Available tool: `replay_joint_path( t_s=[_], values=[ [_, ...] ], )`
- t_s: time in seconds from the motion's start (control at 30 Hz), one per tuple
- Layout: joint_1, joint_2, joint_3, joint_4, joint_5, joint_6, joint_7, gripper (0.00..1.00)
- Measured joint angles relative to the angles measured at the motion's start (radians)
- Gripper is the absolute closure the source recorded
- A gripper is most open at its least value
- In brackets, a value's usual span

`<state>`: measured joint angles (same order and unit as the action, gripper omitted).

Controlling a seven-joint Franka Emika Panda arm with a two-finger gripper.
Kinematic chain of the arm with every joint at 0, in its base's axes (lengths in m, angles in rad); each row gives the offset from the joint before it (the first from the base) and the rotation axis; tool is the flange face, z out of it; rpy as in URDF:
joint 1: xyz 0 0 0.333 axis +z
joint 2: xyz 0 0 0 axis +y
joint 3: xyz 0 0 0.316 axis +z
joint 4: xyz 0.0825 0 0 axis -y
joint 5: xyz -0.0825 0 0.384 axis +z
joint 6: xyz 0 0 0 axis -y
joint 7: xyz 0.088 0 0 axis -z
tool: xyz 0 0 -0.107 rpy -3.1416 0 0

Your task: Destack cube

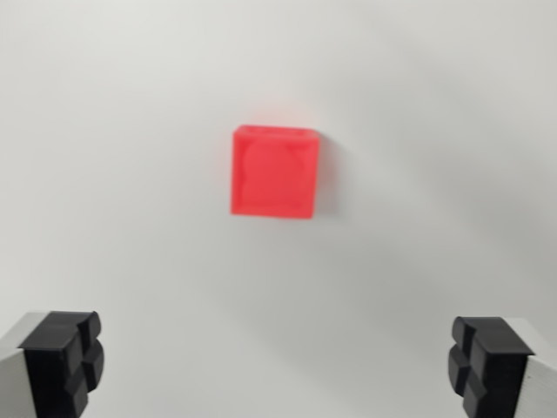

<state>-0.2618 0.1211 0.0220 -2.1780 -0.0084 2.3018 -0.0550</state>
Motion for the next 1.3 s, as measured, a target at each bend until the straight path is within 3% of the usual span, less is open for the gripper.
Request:
replay_joint_path(
  t_s=[0.6,1.3],
  values=[
    [0.0,-0.076,0.0,0.063,0.002,-0.14,-0.002,0.0],
    [0.0,-0.095,0.0,0.092,0.003,-0.188,-0.003,0.0]
  ],
)
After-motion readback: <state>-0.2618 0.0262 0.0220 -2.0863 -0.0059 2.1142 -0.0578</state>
